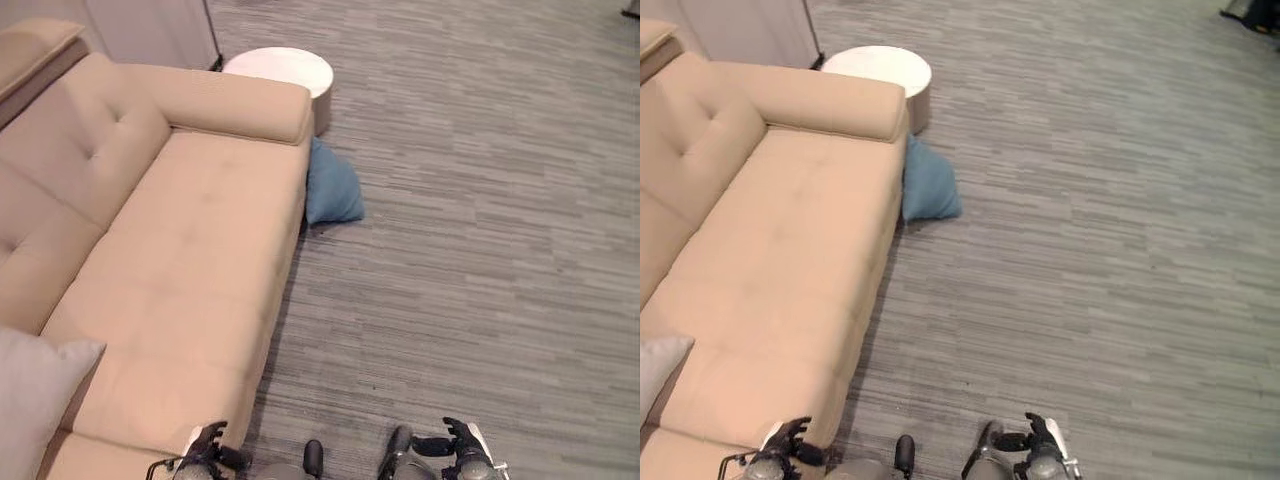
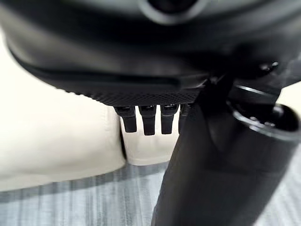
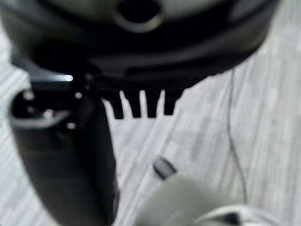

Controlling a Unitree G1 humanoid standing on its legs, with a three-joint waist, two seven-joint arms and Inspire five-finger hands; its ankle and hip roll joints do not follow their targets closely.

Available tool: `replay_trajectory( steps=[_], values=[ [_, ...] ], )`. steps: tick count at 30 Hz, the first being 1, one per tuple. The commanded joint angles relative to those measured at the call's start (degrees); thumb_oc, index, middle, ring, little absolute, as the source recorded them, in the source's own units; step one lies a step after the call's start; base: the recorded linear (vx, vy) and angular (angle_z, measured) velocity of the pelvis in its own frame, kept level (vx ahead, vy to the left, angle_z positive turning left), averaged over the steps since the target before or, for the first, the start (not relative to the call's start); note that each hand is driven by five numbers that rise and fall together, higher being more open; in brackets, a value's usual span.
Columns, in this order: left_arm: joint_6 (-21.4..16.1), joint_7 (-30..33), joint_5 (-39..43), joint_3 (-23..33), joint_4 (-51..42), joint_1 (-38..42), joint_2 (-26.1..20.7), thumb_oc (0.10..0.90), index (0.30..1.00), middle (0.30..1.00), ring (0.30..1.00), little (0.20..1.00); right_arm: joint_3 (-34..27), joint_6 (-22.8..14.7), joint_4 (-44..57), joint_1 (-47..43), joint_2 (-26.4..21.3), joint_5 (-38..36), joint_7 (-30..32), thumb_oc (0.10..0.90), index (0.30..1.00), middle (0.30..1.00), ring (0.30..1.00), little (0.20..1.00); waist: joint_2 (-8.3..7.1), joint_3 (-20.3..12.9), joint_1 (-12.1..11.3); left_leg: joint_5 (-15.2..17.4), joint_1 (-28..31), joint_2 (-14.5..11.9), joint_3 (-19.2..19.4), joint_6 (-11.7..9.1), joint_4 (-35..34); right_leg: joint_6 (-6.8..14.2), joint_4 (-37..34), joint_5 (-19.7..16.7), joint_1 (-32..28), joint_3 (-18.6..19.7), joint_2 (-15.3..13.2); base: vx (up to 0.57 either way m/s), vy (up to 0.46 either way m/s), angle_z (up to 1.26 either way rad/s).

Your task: Pick up all the scattered cushions and arrange them neatly on the sofa.

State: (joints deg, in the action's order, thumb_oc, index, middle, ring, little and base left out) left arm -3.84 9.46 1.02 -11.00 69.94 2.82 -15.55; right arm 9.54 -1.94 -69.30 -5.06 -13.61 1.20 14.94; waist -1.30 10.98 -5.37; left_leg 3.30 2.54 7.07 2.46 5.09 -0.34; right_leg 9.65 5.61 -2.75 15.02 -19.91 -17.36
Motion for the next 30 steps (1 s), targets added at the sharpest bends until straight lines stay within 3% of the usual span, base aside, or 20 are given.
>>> replay_trajectory(
  steps=[1, 2, 3, 5, 7, 9, 10, 11, 15, 17, 19, 24, 25, 26, 27, 28, 29, 30],
  values=[
    [-2.3, 0.9, -0.4, 0.1, -2.0, -0.4, 0.5, 0.8, 0.9, 0.9, 0.9, 0.9, -0.3, -0.8, -0.5, 0.8, -3.5, 0.1, 1.0, 0.8, 0.9, 0.9, 0.9, 0.9, -0.22, -2.6, -0.5, 8.8, 2.4, -8.2, -4.9, -6.2, 7.5, -0.2, -0.2, -2.5, -3.6, 1.0, 4.7, 0.34, -0.196, 0.39],
    [-2.3, 0.9, -0.4, 0.1, -2.0, -0.4, 0.5, 0.8, 0.9, 0.9, 0.9, 0.9, -0.3, -0.8, -0.5, 0.8, -3.5, 0.1, 1.0, 0.8, 0.9, 0.9, 0.9, 0.9, -0.21, -2.6, -0.5, 8.8, 2.4, -8.2, -5.0, -6.2, 7.5, -0.2, -0.2, -2.5, -3.6, 0.9, 4.7, 0.22, -0.191, 0.43],
    [-2.2, 1.0, 0.2, 0.1, -2.3, 0.0, 0.8, 0.8, 0.9, 0.9, 0.9, 0.9, -0.4, -1.2, -0.5, 0.9, -3.2, -0.5, 1.5, 0.8, 0.9, 0.9, 0.9, 0.9, 0.15, -3.0, -0.4, 6.0, 1.8, -9.8, -5.2, -7.8, 9.9, -1.0, -1.0, -1.9, -4.9, 0.4, 6.2, 0.23, -0.297, 0.57],
    [-2.3, 0.4, 1.0, -0.7, -3.8, 0.5, 0.9, 0.8, 0.9, 0.9, 0.9, 0.9, -0.3, -2.0, -0.1, 0.9, -3.1, -2.1, 2.0, 0.8, 0.9, 0.9, 0.9, 0.9, -0.26, -2.0, -1.1, -0.7, -6.0, -12.4, -5.2, -9.1, 25.9, -4.0, -3.0, 0.3, -9.0, 0.4, 8.7, 0.23, -0.403, 0.5],
    [-2.2, 0.2, 1.8, -1.3, -5.0, 1.3, 1.0, 0.8, 0.9, 0.9, 0.9, 0.9, -0.8, -1.9, 0.1, 0.4, -3.5, -3.1, 2.3, 0.8, 0.9, 0.9, 0.9, 0.9, -0.57, -0.6, -1.9, -4.0, -10.8, -13.6, -4.9, -8.6, 35.2, -6.0, -4.1, 1.6, -11.7, 0.5, 10.3, 0.11, -0.258, 0.11],
    [-2.2, 0.2, 1.8, -1.6, -5.3, 1.4, 0.9, 0.8, 0.9, 0.9, 0.9, 0.9, -0.9, -1.7, 0.1, 0.3, -3.6, -3.1, 2.4, 0.8, 0.9, 0.9, 0.9, 0.9, -0.96, -0.5, -1.9, -4.6, -12.2, -13.9, -4.4, -8.2, 37.0, -6.5, -4.5, 2.2, -12.4, 0.4, 10.5, 0.15, -0.166, -0.34],
    [-2.1, 0.2, 1.8, -2.3, -5.8, 1.6, 1.0, 0.8, 0.9, 0.9, 0.9, 0.9, -1.0, -1.4, -0.1, 0.5, -3.8, -3.6, 2.5, 0.8, 0.9, 0.9, 0.9, 0.9, -0.95, 0.1, -2.4, -2.4, -15.2, -13.3, -3.2, -7.8, 38.2, -6.8, -5.5, 3.2, -14.3, 1.2, 11.5, 0.19, -0.16, -0.29],
    [-2.1, 0.2, 1.8, -2.3, -5.8, 1.6, 1.0, 0.8, 0.9, 0.9, 0.9, 0.9, -1.0, -1.4, -0.1, 0.5, -3.8, -3.6, 2.5, 0.8, 0.9, 0.9, 0.9, 0.9, -0.89, 0.2, -2.5, -2.3, -15.2, -13.3, -3.2, -7.8, 38.3, -6.8, -5.5, 3.2, -14.4, 1.3, 11.6, 0.22, -0.123, -0.09],
    [-1.8, 0.5, 1.3, -3.2, -5.3, 1.8, 1.9, 0.8, 0.9, 0.9, 0.9, 0.9, -0.2, -1.8, -0.6, 0.4, -3.7, -3.4, 3.0, 0.8, 0.9, 0.9, 0.9, 0.9, -0.94, 0.0, -3.6, 0.4, -18.9, -8.4, -1.4, -7.3, 26.6, -5.5, -7.7, 4.6, -17.7, 2.3, 12.8, 0.24, -0.047, -0.1],
    [-1.8, 0.5, 1.0, -3.0, -5.0, 1.6, 2.0, 0.8, 0.9, 0.9, 0.9, 0.9, 0.2, -1.7, -0.8, 0.3, -3.8, -3.1, 3.1, 0.8, 0.9, 0.9, 0.9, 0.9, -0.18, -0.4, -4.6, -2.6, -19.8, -6.0, -1.3, -7.4, 17.1, -5.1, -8.1, 5.3, -19.1, 3.1, 14.4, 0.27, -0.003, -0.16],
    [-2.2, 0.6, 0.5, -2.1, -3.9, 0.4, 1.8, 0.8, 0.9, 0.9, 0.9, 0.9, 0.9, -1.3, -0.8, 0.2, -3.8, -2.2, 3.0, 0.8, 0.9, 0.9, 0.9, 0.9, 1.02, -1.4, -6.4, -8.6, -20.2, -3.8, -0.3, -8.1, 8.8, -5.1, -8.4, 7.1, -22.1, 4.7, 17.4, 0.44, 0.005, -0.39],
    [-2.0, 0.4, 0.9, 0.1, -2.0, -1.6, 1.4, 0.8, 0.9, 0.9, 0.9, 0.9, 1.7, -1.0, -1.1, 0.5, -3.3, -0.5, 2.6, 0.8, 0.9, 0.9, 0.9, 0.9, 0.32, -3.1, -8.5, -6.9, -17.9, -2.9, -1.1, -6.3, 8.4, -4.7, -6.7, 9.4, -23.9, 6.0, 17.5, 0.3, 0.043, -0.88],
    [-1.6, 0.3, 0.8, 1.1, -1.0, -2.5, 1.1, 0.8, 0.9, 0.9, 0.9, 0.9, 1.7, -1.0, -1.8, 0.7, -2.7, 0.3, 2.0, 0.8, 0.9, 0.9, 0.9, 0.9, -0.74, -3.8, -10.2, -4.9, -15.8, -2.8, -1.1, -5.1, 8.5, -3.2, -1.2, 9.5, -23.8, 6.0, 16.1, 0.3, 0.064, -0.77],
    [-1.5, 0.3, 0.7, 1.2, -1.0, -2.5, 0.7, 0.8, 0.9, 0.9, 0.9, 0.9, 1.6, -1.0, -1.8, 0.5, -2.4, 0.6, 1.6, 0.8, 0.9, 0.9, 0.9, 0.9, -1.01, -3.9, -10.1, -4.2, -14.7, -3.0, -1.3, -4.3, 8.4, -1.7, 4.9, 7.8, -21.4, 5.8, 15.0, 0.3, 0.063, -0.65],
    [-1.5, 0.3, 0.7, 1.2, -1.0, -2.5, 0.7, 0.8, 0.9, 0.9, 0.9, 0.9, 1.6, -1.0, -1.8, 0.5, -2.4, 0.6, 1.6, 0.8, 0.9, 0.9, 0.9, 0.9, -1.01, -3.9, -10.1, -4.2, -14.8, -3.0, -1.3, -4.3, 8.4, -1.7, 4.9, 7.8, -21.4, 5.8, 15.0, 0.19, 0.079, -0.64],
    [-1.4, 0.4, 0.7, 0.9, -1.6, -1.9, 0.1, 0.8, 0.9, 0.9, 0.9, 0.9, 1.6, -0.7, -1.5, -0.2, -2.4, 0.8, 1.4, 0.8, 0.9, 0.9, 0.9, 0.9, -0.2, -2.9, -8.8, -2.7, -12.5, -3.4, -2.2, -2.7, 8.5, 1.4, 17.8, 3.8, -14.7, 5.2, 12.9, 0.15, 0.08, -0.33],
    [-1.5, 0.5, 0.7, 0.6, -1.7, -1.5, -0.2, 0.8, 0.9, 0.9, 0.9, 0.9, 1.7, -0.9, -1.2, -0.4, -2.3, 1.0, 1.2, 0.8, 0.9, 0.9, 0.9, 0.9, 0.28, -2.6, -7.6, -2.0, -10.9, -3.7, -2.5, -2.2, 7.8, 2.7, 22.1, 1.5, -11.0, 4.3, 11.3, 0.15, 0.08, -0.12],
    [-1.5, 0.5, 0.7, 0.6, -1.7, -1.5, -0.2, 0.8, 0.9, 0.9, 0.9, 0.9, 1.7, -0.9, -1.2, -0.4, -2.3, 1.0, 1.2, 0.8, 0.9, 0.9, 0.9, 0.9, 0.28, -2.7, -7.6, -2.0, -11.0, -3.7, -2.5, -2.2, 7.8, 2.7, 22.1, 1.5, -11.0, 4.3, 11.3, 0.11, 0.054, 0.33]
  ],
)
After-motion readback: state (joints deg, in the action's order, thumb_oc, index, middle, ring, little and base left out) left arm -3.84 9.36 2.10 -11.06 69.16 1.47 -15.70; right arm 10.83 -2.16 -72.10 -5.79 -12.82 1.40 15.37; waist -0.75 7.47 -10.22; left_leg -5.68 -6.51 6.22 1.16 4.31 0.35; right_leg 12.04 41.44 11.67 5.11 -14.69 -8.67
